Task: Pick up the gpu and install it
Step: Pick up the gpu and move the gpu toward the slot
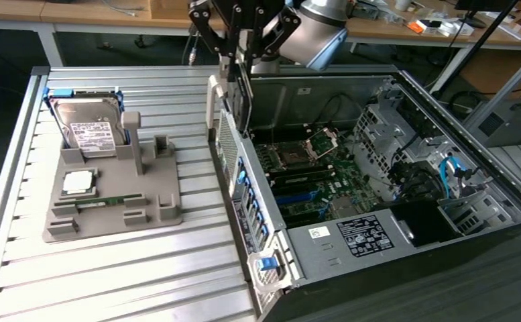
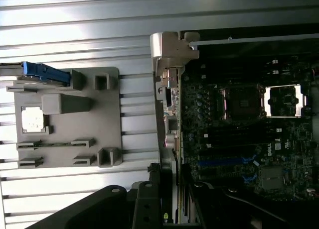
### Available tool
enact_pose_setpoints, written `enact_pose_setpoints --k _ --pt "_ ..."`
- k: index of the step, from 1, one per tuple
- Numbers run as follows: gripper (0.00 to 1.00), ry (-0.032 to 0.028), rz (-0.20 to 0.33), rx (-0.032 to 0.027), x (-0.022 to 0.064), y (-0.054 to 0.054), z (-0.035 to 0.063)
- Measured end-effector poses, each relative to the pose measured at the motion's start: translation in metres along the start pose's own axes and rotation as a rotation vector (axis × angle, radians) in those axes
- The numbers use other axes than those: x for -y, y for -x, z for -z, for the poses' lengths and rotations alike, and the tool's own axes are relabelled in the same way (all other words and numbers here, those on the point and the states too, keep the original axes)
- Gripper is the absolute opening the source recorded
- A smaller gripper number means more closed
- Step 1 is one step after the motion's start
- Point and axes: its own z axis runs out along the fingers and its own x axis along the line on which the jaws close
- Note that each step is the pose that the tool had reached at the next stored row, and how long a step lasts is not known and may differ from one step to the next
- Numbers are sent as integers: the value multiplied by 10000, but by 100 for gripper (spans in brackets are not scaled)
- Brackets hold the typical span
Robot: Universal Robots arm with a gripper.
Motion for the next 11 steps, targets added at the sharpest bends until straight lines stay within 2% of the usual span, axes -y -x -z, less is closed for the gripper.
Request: enact_pose_setpoints --k 5,11 --pt "27 -3 0 -4 0 89 -1" --pt "27 -7 1 -11 3 271 -6"
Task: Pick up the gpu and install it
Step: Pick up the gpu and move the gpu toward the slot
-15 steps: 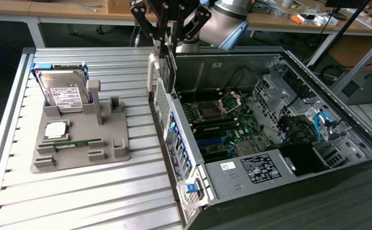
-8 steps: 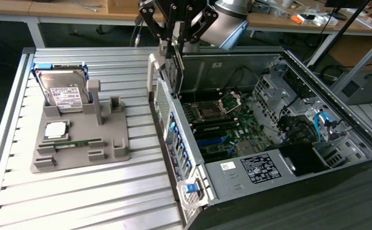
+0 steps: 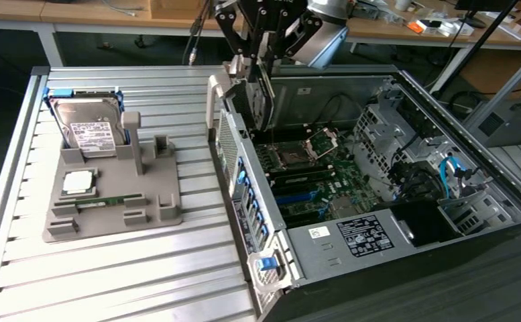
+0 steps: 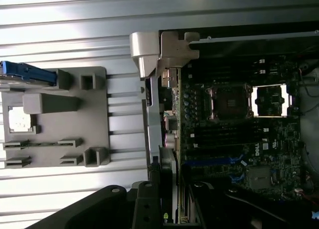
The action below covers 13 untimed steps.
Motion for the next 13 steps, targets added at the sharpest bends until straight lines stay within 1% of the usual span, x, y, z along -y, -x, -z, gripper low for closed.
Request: enact_pose_setpoints --k 1,13 --pt "27 -2 0 -1 0 31 0" --pt "27 -8 -1 -10 -6 244 -5"
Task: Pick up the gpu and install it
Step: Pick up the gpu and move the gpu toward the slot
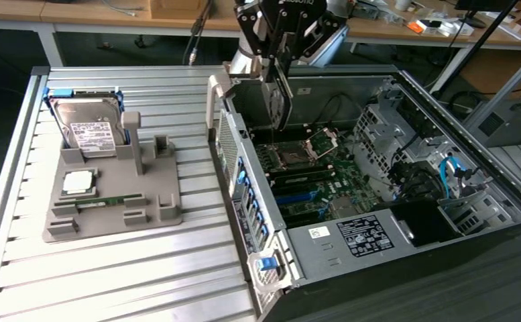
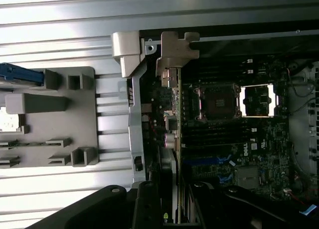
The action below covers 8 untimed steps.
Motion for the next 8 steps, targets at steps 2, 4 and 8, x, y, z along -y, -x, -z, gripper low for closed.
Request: enact_pose_setpoints --k 2,4,8 --pt "27 -1 1 -2 -2 40 -1" --pt "27 -2 1 -2 -3 76 -1" --pt "27 -3 0 -5 -6 147 -3"
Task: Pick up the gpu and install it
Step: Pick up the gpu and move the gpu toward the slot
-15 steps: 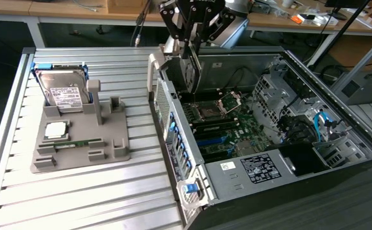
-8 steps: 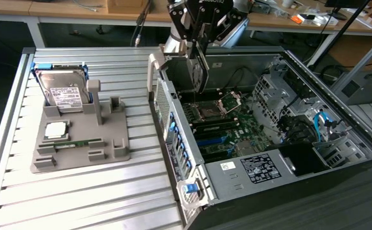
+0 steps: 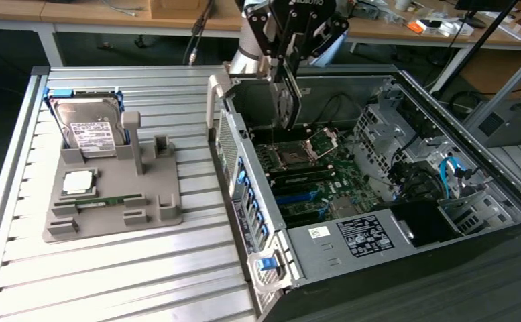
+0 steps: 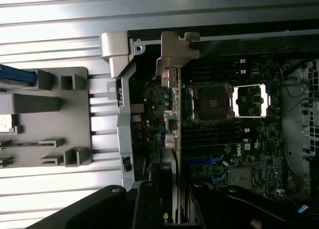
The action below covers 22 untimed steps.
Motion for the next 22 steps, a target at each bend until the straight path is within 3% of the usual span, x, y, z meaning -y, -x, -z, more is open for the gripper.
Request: enact_pose_setpoints --k 13,22 --pt "27 -5 -1 -12 -6 249 -5" --pt "27 -15 0 -28 60 397 -24"
